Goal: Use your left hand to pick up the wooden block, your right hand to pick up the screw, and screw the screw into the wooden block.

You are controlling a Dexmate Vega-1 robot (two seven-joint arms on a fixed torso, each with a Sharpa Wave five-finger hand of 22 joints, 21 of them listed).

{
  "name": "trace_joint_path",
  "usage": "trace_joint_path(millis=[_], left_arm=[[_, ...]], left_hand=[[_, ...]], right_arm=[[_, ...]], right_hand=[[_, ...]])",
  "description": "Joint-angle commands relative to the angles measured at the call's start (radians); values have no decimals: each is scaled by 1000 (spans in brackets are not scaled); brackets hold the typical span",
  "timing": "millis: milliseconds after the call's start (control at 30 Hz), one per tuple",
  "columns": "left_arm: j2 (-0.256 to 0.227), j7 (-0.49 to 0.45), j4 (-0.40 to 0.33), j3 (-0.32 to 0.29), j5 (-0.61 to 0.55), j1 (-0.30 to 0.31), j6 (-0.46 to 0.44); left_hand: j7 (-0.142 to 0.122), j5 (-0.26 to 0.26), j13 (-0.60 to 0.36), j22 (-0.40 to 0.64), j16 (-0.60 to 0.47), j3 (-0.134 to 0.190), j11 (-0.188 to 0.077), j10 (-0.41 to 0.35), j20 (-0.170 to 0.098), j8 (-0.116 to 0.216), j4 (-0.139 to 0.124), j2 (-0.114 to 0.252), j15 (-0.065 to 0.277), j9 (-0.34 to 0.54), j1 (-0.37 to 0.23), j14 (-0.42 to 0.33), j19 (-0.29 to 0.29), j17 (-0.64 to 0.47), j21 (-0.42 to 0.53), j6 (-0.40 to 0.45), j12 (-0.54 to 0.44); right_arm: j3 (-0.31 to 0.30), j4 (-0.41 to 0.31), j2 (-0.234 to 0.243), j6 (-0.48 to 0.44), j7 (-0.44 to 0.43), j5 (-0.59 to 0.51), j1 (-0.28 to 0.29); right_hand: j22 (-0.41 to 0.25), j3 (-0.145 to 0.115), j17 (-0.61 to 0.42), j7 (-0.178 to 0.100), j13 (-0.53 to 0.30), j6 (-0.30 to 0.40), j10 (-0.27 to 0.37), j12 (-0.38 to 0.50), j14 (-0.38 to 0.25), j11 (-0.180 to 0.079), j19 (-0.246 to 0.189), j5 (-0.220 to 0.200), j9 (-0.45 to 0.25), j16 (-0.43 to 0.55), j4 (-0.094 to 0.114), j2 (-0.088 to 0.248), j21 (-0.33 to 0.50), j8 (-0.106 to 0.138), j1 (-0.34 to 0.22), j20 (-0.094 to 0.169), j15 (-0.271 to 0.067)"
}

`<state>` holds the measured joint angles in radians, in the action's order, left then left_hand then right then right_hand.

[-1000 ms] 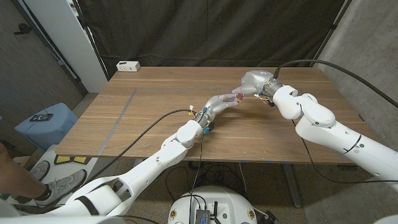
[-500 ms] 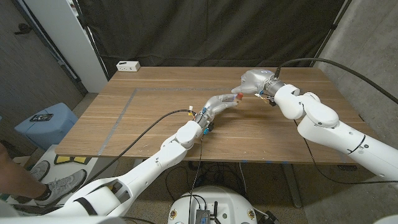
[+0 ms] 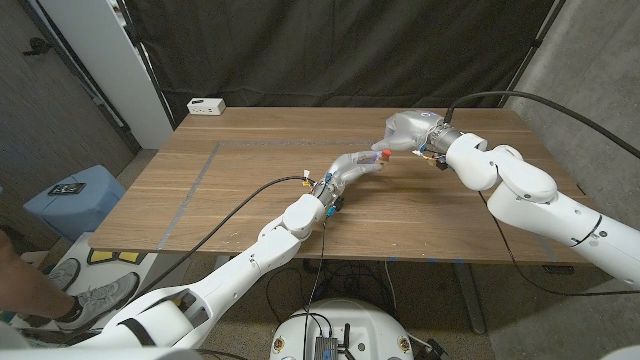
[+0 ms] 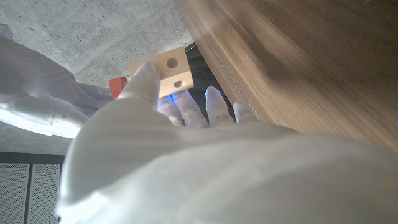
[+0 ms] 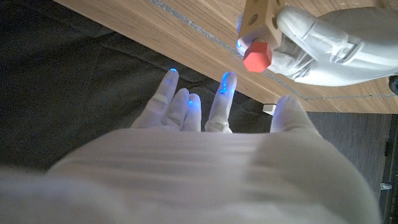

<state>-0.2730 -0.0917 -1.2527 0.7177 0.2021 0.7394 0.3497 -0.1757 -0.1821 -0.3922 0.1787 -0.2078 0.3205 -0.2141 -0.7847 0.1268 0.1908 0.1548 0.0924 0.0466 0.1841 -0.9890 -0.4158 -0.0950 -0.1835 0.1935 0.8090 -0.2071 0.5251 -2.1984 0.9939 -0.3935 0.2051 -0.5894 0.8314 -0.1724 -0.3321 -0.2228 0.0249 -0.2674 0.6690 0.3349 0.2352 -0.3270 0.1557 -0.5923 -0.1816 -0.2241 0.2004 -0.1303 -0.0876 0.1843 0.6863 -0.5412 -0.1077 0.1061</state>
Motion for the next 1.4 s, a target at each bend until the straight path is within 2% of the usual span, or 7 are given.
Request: trace_joint_path(millis=[33,133,400,567,867,1033,1400], left_arm=[[1,0,1,-2,5,1,3],[1,2,1,-2,5,1,4],[0,2,-1,-3,5,2,4],[-1,2,-2,-3,5,2,3],[2,5,5,-2,6,-1,4],[3,5,9,-1,5,-4,4],[6,6,17,0,5,-10,2]], left_hand=[[-1,-6,-2,3,-1,9,-1,-7,10,8,0,7,67,5,-2,-1,-1,-2,9,9,-6],[-1,-6,-1,3,0,9,-1,-6,9,8,0,7,67,5,-2,-1,-1,-2,9,9,-5],[-1,-6,-1,3,-1,9,-1,-7,9,8,1,7,67,5,-3,0,-1,-2,9,10,-6],[-2,-6,-2,3,-1,8,-1,-6,9,8,1,6,66,5,-2,-1,-2,-2,10,9,-5],[-1,-6,-2,3,-1,9,-1,-6,8,8,0,7,66,5,-2,-1,-2,-3,10,10,-5],[-2,-6,-2,3,-1,9,-1,-5,7,7,0,7,67,5,-2,-1,-2,-3,10,8,-5],[-2,-6,-1,3,-1,9,-1,-5,7,7,1,6,66,5,-2,0,-3,-2,10,9,-5]], right_arm=[[-13,-8,31,51,39,20,-6],[-15,-7,36,64,47,22,-8],[-31,1,46,101,34,31,4],[-37,4,53,110,36,27,10],[-36,11,52,98,43,3,13],[-31,13,46,82,53,-13,11],[-28,21,37,65,64,-16,8]], right_hand=[[-1,-7,2,2,-6,-26,-19,-8,21,7,19,-8,3,-6,-14,-2,-4,-18,-23,-7,8],[-1,-14,5,3,-9,-64,-38,-13,40,11,34,-13,7,-10,-20,0,-4,-40,-35,-12,15],[0,-32,9,-3,-13,-108,-65,-19,55,14,51,-21,12,-10,-32,7,-3,-67,-68,-16,18],[0,-49,12,-27,-16,-134,-84,-22,66,5,58,-26,15,-10,-43,7,0,-84,-102,-18,15],[0,-59,14,-36,-18,-143,-96,-23,73,5,64,-28,17,-10,-47,4,0,-93,-126,-21,15],[0,-64,15,-28,-19,-146,-98,-22,75,6,66,-29,17,-9,-48,2,1,-97,-137,-21,13],[1,-74,16,-7,-22,-91,-84,-11,75,16,67,-28,18,-5,-43,-7,4,-84,-153,-20,14]])
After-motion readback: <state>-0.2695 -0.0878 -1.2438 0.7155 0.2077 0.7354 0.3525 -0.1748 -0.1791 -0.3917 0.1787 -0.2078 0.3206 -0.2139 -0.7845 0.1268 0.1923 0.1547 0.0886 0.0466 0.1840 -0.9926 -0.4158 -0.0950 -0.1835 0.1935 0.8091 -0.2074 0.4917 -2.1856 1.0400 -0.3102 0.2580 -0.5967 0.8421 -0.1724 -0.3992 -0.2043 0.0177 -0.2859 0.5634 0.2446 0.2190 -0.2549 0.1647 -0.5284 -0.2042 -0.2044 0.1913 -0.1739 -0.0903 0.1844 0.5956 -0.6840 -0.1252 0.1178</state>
